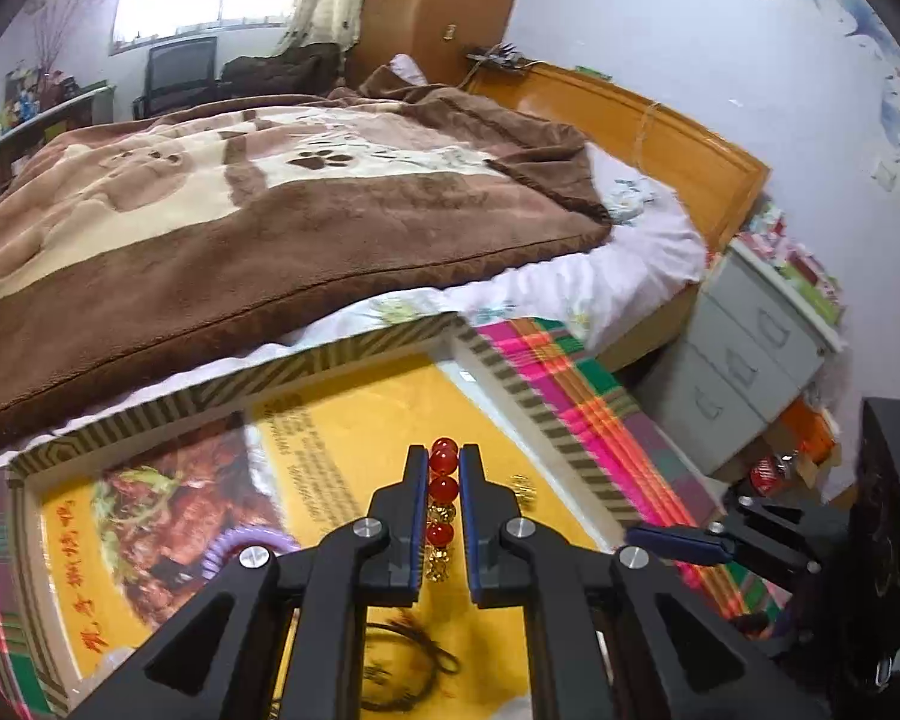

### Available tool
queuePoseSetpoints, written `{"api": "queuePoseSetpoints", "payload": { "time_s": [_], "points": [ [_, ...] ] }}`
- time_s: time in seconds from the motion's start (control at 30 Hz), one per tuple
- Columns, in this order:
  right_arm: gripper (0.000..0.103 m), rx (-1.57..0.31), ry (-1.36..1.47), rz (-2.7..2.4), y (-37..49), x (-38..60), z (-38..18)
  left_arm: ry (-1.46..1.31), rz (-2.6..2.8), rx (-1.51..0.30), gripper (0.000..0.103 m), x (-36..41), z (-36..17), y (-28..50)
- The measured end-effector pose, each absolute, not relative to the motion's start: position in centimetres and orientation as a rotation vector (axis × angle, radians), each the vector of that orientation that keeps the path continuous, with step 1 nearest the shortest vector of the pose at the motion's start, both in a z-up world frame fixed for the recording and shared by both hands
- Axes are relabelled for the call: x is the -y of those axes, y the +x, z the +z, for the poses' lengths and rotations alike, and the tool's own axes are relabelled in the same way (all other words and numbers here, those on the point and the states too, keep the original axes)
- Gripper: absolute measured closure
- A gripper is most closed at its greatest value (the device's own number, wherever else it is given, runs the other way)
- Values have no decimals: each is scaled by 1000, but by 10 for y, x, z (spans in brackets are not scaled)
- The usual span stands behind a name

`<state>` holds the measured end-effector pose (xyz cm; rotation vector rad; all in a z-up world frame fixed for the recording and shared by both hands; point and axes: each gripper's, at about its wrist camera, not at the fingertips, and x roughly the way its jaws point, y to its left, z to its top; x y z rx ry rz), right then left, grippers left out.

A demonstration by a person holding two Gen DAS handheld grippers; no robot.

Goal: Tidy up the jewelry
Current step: 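Carry the hair clip and red bead bracelet into the yellow box and open both grippers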

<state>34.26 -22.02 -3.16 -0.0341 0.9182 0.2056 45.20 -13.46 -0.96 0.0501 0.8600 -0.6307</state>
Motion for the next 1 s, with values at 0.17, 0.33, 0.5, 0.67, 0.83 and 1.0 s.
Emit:
{"api": "queuePoseSetpoints", "payload": {
  "time_s": [0.17,0.33,0.5,0.67,0.83,1.0],
  "points": [
    [57,-927,-65,203,349,214,-37,103,-553,-884,93,130,-23,466],
    [57,-939,-85,192,355,211,-43,96,-539,-907,93,125,-34,476],
    [57,-952,-119,187,358,207,-47,90,-513,-927,93,124,-45,482],
    [57,-962,-146,182,360,204,-50,95,-503,-947,93,123,-51,483],
    [57,-967,-156,181,363,202,-52,106,-496,-957,93,126,-55,482],
    [57,-970,-171,178,363,198,-54,117,-494,-952,93,129,-54,482]
  ]
}}
